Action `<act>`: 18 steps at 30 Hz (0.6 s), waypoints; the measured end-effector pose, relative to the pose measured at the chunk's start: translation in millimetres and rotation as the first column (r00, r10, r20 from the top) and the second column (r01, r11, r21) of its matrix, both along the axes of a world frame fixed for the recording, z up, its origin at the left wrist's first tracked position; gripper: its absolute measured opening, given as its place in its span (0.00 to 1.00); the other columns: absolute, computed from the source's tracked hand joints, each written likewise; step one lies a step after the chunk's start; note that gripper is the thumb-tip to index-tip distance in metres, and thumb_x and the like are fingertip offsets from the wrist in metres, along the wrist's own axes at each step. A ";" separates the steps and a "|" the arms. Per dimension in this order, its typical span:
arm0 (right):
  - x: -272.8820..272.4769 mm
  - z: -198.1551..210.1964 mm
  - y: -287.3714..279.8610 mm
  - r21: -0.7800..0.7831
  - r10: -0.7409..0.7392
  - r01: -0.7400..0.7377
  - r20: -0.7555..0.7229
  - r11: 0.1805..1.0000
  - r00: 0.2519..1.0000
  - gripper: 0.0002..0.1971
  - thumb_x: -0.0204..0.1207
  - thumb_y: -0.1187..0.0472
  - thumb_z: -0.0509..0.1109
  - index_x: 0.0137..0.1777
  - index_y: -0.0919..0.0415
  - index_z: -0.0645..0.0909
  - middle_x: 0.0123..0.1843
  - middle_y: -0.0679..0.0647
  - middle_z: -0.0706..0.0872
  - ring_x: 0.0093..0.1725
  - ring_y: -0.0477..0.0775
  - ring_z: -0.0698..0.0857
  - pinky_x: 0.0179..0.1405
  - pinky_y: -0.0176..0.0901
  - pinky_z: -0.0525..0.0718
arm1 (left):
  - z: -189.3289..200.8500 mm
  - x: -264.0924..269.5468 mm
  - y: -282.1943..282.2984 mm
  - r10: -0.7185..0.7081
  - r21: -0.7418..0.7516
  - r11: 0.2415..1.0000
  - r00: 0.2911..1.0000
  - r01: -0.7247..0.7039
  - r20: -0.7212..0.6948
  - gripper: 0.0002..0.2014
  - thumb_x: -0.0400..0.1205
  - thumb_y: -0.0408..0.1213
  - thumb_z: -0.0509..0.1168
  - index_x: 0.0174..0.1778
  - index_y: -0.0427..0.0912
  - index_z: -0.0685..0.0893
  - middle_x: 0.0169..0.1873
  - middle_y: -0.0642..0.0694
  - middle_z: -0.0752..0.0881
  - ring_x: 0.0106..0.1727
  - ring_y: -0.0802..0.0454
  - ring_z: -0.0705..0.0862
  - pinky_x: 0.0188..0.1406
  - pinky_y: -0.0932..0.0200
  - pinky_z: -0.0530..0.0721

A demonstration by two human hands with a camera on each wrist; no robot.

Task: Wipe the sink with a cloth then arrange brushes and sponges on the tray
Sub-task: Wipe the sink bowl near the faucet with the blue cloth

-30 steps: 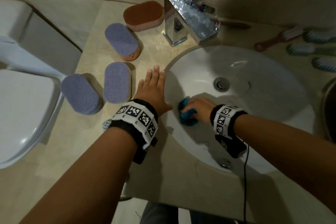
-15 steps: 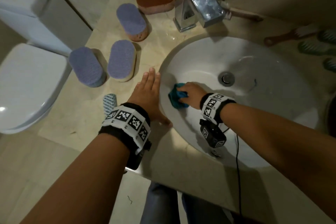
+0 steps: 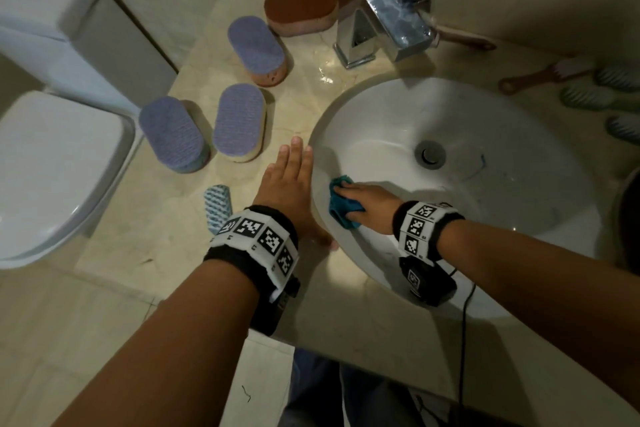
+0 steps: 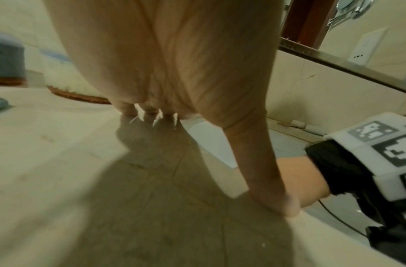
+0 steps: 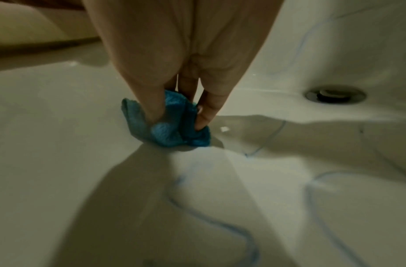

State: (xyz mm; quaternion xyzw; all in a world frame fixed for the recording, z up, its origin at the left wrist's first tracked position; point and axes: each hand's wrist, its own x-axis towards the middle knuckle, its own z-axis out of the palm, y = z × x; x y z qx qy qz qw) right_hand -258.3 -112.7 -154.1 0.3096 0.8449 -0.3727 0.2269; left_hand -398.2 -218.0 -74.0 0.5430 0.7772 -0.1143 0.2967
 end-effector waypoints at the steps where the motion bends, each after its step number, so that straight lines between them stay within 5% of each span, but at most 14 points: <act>1: -2.4 0.1 -0.6 -0.002 -0.033 0.033 -0.007 0.999 0.999 0.29 0.81 0.58 0.64 0.81 0.53 0.62 0.82 0.58 0.64 0.79 0.59 0.66 0.77 0.37 0.60 | 0.1 0.0 0.4 0.001 -0.001 1.000 1.000 -0.001 -0.001 0.75 0.56 0.67 0.76 0.80 0.37 0.28 0.80 0.39 0.27 0.82 0.41 0.30 0.85 0.45 0.43; 6: 15.2 18.7 -6.8 -0.092 0.055 -0.053 0.022 0.994 0.998 0.21 0.83 0.54 0.62 0.75 0.50 0.73 0.74 0.55 0.79 0.69 0.56 0.79 0.71 0.41 0.73 | 0.6 0.1 0.5 0.016 -0.006 1.000 1.000 -0.016 0.003 0.76 0.56 0.67 0.76 0.80 0.38 0.28 0.80 0.40 0.28 0.83 0.42 0.30 0.85 0.47 0.41; 18: 15.7 23.8 -3.1 -0.062 0.070 -0.068 0.035 0.996 0.997 0.25 0.76 0.61 0.72 0.73 0.54 0.74 0.71 0.53 0.80 0.68 0.52 0.79 0.62 0.32 0.71 | 0.2 0.1 0.8 0.010 -0.007 1.000 1.000 -0.010 -0.002 0.75 0.56 0.66 0.77 0.80 0.38 0.27 0.80 0.40 0.28 0.82 0.41 0.30 0.85 0.46 0.41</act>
